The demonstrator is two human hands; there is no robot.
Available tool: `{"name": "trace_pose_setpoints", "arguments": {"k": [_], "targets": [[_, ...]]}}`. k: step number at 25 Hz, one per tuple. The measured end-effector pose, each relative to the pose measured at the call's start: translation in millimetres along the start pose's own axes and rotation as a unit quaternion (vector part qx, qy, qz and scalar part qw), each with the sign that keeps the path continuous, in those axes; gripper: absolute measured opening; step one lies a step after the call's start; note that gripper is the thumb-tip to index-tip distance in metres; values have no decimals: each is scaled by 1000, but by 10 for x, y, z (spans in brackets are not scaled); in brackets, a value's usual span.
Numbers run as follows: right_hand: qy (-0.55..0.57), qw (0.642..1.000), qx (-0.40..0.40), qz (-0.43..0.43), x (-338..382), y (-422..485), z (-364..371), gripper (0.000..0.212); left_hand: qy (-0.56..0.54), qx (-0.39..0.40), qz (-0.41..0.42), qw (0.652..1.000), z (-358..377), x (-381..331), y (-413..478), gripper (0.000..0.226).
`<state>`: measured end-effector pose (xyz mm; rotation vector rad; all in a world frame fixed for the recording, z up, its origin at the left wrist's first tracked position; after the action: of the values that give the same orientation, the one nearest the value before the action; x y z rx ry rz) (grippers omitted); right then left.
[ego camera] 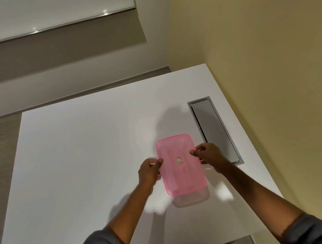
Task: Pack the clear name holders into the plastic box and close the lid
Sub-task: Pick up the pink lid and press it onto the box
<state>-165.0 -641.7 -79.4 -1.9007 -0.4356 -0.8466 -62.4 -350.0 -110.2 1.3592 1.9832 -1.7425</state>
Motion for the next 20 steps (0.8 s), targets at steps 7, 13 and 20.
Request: {"name": "trace_pose_setpoints", "arguments": {"k": [7,13,20], "targets": [[36,998,23,54,-732,-533,33,34,-14,59,-48,997,174,672,-522,29],[60,995,-25,76,-824,-650,-18,29,-5,39,-54,998,191,640,-587,24],[31,996,-54,66,-794,-635,-30,24,27,12,-27,999,164,604,-576,25]]}}
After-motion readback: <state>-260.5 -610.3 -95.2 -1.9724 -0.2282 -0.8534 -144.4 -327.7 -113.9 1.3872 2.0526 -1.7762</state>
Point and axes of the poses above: each hand's wrist, its own y-axis towards the middle knuckle, its own z-axis out of the palm, x = y × z, the point moved 10 cm from there along y, towards the middle knuckle, and after that the axes turned 6 degrees about y, right-handed, at the moved point
